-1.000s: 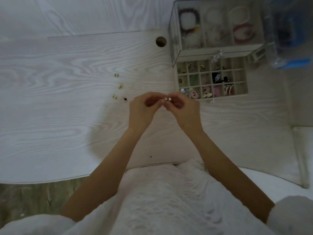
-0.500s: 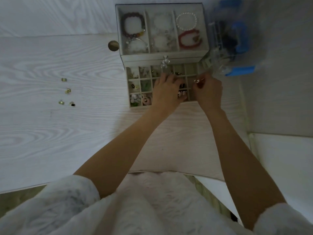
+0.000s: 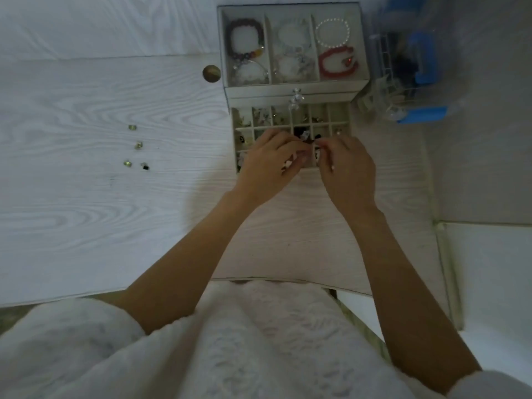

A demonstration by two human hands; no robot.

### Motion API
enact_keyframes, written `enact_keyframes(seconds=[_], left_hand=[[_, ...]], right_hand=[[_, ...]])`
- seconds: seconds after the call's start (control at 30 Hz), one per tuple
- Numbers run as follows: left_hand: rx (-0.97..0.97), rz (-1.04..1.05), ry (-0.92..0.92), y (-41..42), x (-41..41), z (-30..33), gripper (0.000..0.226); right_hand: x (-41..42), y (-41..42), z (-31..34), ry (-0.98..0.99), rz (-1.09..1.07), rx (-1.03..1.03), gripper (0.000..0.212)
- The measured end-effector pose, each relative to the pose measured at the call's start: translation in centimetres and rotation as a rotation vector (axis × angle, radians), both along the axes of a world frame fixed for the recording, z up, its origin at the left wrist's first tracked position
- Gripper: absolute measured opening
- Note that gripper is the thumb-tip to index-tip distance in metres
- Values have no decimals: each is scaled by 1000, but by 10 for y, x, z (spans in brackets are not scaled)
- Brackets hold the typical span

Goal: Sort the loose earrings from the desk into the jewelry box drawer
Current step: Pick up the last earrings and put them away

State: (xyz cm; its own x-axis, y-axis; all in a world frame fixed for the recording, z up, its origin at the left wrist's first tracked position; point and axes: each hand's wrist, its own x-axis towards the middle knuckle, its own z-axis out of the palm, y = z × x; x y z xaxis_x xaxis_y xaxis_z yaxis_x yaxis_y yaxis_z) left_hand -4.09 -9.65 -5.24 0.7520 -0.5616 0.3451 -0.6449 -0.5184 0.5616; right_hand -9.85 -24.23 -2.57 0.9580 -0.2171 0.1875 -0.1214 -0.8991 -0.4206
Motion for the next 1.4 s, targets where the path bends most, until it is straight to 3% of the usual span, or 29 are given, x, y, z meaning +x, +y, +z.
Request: enact_keyframes(seconds=[0.17,0.37,0.53,0.8,0.93,1.23,1.4], left_hand=[[-20,122,-3,111,-14,18,16],[91,582,381,227,-15,10,22],[67,793,577,268,4,-12,30],[63,678,550,270,34,-32,35],[73,615,504,266,45,-36,35],[224,567,360,239,66,-31,20],[186,504,392,225,52,-31,20]], right_hand=[[-2,85,4,-7,242,37,28],[29,181,-23,178,494,132,28],[62,239,-51,359,467,258,30],[82,273,-58,287,259,271,10],[81,267,-60,263,277,274,7],[86,239,-51,225,298,303,24],[77,225,-51,355,81,337,40]])
